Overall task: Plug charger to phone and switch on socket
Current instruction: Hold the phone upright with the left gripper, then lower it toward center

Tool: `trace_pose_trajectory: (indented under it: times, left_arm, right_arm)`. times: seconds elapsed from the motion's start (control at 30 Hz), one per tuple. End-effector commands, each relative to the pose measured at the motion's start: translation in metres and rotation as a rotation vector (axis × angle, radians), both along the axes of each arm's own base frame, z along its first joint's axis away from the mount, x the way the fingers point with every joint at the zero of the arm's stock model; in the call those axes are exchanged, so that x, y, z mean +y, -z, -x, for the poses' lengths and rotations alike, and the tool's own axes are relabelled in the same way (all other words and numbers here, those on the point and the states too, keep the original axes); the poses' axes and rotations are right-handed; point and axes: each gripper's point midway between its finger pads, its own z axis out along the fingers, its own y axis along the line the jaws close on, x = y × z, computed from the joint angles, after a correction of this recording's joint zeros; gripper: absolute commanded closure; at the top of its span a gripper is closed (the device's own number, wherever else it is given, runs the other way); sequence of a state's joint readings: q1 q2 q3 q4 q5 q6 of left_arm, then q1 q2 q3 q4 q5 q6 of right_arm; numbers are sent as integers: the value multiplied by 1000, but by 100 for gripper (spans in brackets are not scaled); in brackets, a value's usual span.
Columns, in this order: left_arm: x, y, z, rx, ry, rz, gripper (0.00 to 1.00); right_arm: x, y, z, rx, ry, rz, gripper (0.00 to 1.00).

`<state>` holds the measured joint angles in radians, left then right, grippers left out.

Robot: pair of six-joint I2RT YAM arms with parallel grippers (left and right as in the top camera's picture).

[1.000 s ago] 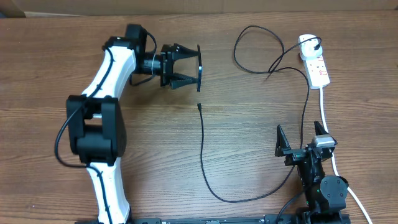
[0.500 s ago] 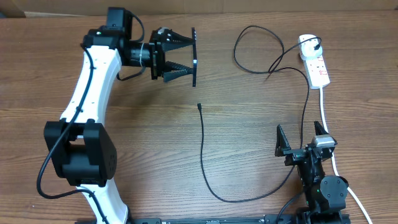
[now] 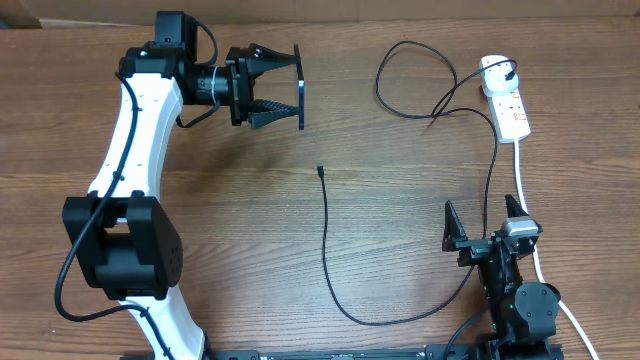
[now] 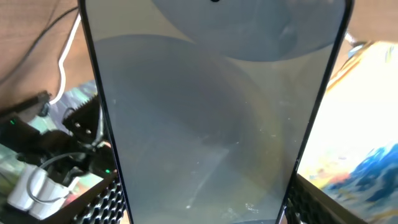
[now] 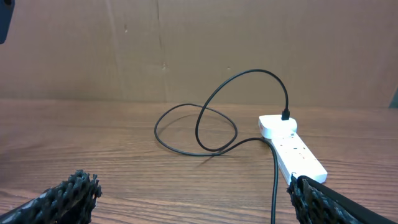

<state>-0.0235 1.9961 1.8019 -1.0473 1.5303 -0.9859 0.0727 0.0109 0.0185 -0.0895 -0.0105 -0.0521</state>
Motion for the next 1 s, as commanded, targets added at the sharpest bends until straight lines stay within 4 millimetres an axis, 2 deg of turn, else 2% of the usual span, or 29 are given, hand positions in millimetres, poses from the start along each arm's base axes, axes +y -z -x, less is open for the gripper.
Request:
trace_pose_trajectory:
  times: [0.0,0.97]
  left_arm:
    - [5,-25,8,50,2,45,50]
    - [5,-19,3,24,-14,8,50]
  right_arm:
    - [-2,2,0,-2,9,2,0]
    - [-2,2,0,-2,9,2,0]
